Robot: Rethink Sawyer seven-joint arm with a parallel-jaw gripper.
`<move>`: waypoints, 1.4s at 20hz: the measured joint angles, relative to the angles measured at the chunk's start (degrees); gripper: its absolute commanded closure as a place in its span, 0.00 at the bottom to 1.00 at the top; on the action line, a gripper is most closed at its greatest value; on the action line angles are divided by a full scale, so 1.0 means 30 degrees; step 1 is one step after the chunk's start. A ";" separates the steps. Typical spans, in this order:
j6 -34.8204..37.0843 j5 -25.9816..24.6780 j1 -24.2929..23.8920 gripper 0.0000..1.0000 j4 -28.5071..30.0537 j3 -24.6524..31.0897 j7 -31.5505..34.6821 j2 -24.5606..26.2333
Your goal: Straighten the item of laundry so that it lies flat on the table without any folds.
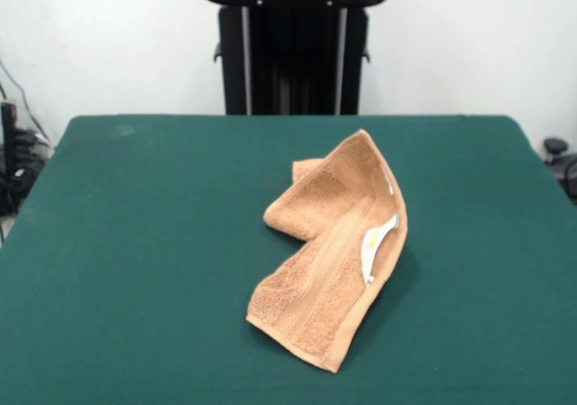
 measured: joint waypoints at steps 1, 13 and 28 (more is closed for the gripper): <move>-0.0012 -0.0044 -0.0348 0.00 0.0078 0.0307 -0.0088 -0.0165; -0.4579 -0.3834 -0.7985 0.00 0.1104 0.6338 -0.2916 -0.0308; -0.6206 -0.6773 -0.9066 0.00 0.1273 1.0257 -0.2916 0.1933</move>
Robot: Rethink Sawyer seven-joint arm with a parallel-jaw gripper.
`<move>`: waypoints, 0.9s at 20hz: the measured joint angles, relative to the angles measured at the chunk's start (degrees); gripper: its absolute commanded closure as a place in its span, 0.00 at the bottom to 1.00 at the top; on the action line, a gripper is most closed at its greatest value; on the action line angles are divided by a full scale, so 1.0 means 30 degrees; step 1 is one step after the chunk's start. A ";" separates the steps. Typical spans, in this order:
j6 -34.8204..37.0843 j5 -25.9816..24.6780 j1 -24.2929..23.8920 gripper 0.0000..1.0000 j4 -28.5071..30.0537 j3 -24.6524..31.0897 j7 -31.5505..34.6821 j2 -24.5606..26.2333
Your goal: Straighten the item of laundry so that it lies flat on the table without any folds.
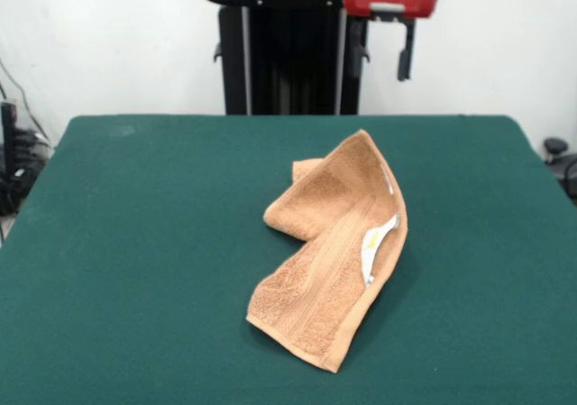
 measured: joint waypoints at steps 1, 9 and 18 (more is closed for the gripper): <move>-0.0004 -0.0043 0.0004 0.00 0.0000 0.0069 0.0000 0.0137; -0.0012 -0.0769 0.0230 0.00 -0.0006 0.0174 0.0000 0.1226; -0.0207 -0.1601 0.0906 0.00 -0.0230 0.0061 0.0000 0.2662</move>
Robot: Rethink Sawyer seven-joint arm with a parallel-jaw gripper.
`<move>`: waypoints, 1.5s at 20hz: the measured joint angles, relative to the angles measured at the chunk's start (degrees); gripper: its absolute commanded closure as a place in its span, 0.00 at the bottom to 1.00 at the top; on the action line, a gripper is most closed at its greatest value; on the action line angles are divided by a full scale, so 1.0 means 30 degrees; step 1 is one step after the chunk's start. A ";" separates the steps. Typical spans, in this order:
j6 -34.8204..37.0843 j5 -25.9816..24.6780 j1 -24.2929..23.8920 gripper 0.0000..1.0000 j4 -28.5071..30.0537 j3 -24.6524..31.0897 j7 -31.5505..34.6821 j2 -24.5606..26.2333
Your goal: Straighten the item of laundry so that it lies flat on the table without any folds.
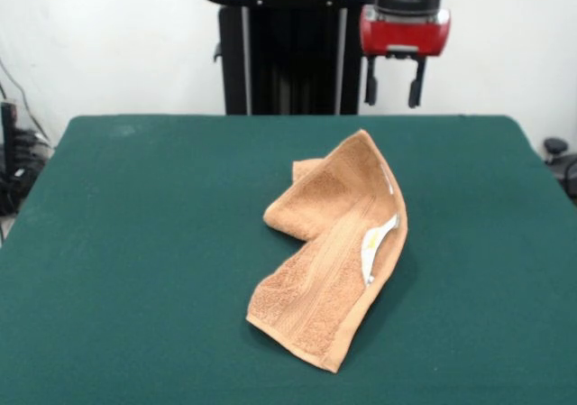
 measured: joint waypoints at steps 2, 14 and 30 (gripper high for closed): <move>-0.0137 -0.0234 0.0108 0.00 -0.0097 -0.0014 0.0000 0.0473; 0.0242 -0.0630 0.0035 0.00 -0.0307 -0.0042 0.0000 -0.0348; 0.3707 -0.0309 -0.0458 0.00 -0.3758 0.0312 0.0000 -0.0835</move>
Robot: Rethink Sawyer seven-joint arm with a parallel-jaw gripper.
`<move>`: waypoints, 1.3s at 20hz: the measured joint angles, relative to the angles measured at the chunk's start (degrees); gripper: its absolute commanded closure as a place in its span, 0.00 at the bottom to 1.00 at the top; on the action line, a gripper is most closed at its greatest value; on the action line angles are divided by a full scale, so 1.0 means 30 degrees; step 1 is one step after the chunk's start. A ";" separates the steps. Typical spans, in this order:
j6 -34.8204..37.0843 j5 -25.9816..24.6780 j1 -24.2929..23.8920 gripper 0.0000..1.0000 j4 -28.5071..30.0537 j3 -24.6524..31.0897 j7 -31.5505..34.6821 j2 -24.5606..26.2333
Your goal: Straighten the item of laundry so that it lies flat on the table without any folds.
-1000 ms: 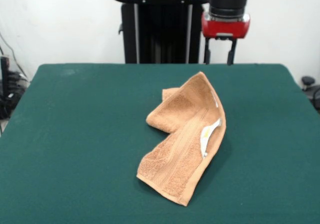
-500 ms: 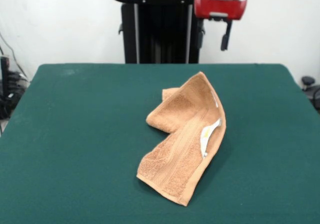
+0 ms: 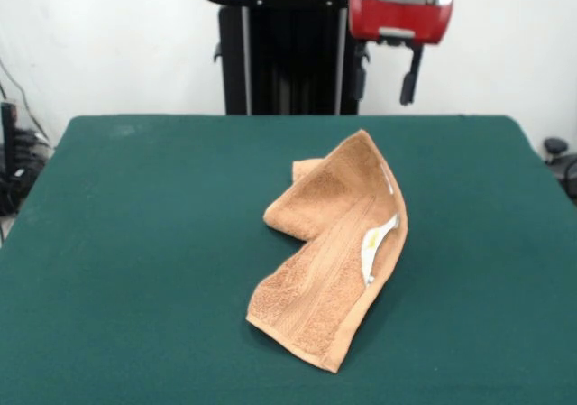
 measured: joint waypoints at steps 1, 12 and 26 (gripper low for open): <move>0.0002 -0.0047 -0.0002 0.00 -0.0282 0.0036 0.0000 0.0271; -0.0004 -0.1533 -0.0425 0.00 -0.2439 0.1897 0.0000 0.3389; -0.0004 -0.4374 -0.1384 0.00 -0.2048 0.3726 0.0000 0.3599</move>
